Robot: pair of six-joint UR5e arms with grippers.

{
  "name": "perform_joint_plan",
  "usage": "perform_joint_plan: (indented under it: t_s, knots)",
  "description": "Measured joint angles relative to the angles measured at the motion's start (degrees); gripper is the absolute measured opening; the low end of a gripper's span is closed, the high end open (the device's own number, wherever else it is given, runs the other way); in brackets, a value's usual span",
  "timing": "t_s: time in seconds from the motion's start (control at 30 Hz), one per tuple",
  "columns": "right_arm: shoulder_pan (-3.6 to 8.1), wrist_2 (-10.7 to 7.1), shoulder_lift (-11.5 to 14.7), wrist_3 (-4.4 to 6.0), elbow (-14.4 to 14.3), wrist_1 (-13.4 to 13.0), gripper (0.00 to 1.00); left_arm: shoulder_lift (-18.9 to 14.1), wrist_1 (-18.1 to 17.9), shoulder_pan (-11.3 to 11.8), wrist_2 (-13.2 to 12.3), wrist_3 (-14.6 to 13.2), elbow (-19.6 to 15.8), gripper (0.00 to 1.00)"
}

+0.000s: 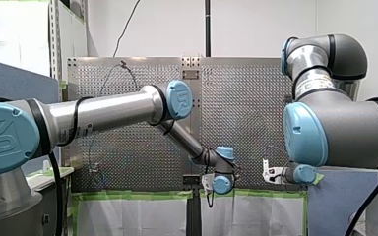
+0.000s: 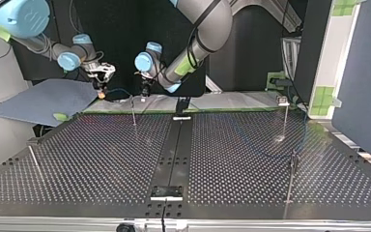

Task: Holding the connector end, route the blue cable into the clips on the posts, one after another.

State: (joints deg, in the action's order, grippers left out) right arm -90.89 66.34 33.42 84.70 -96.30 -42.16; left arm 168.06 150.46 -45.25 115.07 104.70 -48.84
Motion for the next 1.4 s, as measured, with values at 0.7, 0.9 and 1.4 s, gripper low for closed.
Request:
perform_joint_plan:
  t_s: [0.7,0.9,1.4]
  knots:
    - [0.5,-1.91,4.9,-0.48,-3.9,-2.6,0.0,-1.3,2.8,-2.8,2.2,-1.7,-0.1,0.0]
    - [0.42,-2.35,4.9,2.0,-3.8,-4.9,0.0,-1.3,1.9,-2.0,1.6,-0.4,-0.1,0.0]
    - [0.4,-2.87,4.8,10.11,-1.9,-11.2,0.0,-1.2,1.5,4.1,-1.5,0.9,-0.1,0.0]
